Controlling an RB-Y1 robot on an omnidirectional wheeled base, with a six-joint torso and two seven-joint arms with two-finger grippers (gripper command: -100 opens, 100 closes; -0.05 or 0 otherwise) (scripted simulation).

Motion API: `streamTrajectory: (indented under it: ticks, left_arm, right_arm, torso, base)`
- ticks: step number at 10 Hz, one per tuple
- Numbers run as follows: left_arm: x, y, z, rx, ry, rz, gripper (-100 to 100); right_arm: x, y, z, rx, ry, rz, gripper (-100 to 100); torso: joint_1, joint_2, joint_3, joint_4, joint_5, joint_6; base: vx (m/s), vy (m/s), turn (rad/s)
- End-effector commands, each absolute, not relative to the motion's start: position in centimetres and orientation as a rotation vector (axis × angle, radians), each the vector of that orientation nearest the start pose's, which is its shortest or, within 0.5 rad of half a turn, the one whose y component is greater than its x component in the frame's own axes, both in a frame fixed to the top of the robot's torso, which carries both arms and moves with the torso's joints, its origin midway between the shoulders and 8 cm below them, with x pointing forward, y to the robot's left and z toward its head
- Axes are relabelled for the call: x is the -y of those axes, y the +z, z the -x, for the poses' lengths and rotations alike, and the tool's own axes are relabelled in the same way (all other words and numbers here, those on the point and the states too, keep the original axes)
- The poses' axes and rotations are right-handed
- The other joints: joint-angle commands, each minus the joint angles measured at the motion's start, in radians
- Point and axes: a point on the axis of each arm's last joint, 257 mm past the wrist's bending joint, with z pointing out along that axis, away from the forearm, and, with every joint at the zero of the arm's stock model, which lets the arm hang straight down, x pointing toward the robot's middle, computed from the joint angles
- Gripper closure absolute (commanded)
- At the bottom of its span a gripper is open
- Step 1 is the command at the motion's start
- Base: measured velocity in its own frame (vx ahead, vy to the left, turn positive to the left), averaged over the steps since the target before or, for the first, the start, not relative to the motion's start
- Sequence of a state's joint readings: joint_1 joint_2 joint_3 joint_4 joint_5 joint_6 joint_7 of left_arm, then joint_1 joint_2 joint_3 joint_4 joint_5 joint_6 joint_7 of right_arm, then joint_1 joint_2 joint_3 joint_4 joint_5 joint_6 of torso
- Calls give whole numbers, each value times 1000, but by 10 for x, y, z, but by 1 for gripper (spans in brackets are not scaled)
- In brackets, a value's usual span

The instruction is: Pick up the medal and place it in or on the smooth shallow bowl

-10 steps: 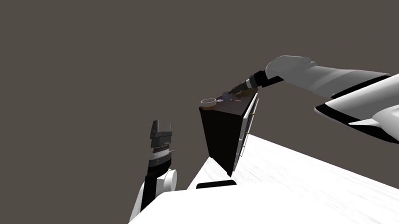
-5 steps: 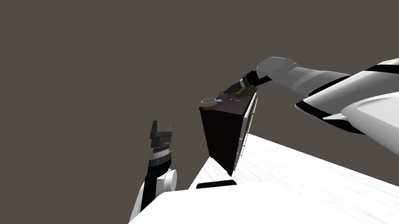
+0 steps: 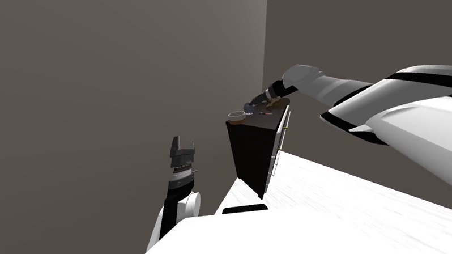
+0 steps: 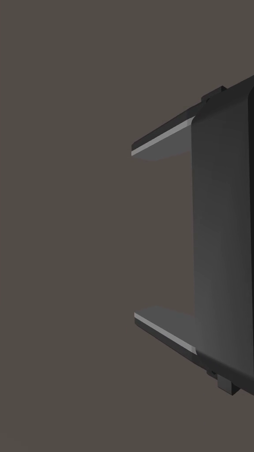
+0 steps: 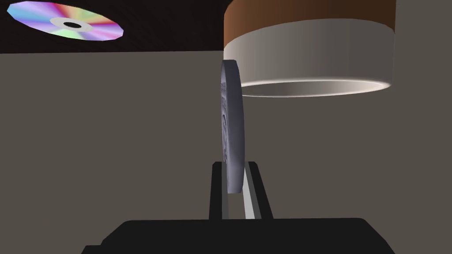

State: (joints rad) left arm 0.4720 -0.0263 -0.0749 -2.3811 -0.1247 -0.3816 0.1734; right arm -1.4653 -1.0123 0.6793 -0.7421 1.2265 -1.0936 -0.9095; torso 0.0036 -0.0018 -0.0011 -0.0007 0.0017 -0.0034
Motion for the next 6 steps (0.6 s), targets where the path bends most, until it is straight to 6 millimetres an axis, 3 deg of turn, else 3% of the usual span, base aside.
streamTrajectory:
  ticks: [1, 2, 4, 6]
  left_arm:
    - [-242, 56, -348, -609, -1461, 673, 0]
    - [-242, 56, -348, -609, -1461, 673, 0]
    - [-242, 56, -348, -609, -1461, 673, 0]
    - [-242, 56, -348, -609, -1461, 673, 0]
  right_arm:
    - [220, 136, -648, -1899, 449, 715, 100]
    - [224, 135, -649, -1904, 449, 703, 100]
    - [213, 137, -652, -1904, 449, 715, 100]
    - [191, 143, -656, -1904, 445, 744, 100]
  torso:
    - [0, 0, 0, 0, 0, 0]
    - [2, 0, 0, 0, 1, -2]
    - [5, -1, -1, -1, 2, -4]
    - [9, -1, -1, -2, 3, -7]
  base:
    - [-3, 21, -52]
    - [-1, 19, -11]
    - [1, 22, -26]
    - [1, 21, -48]
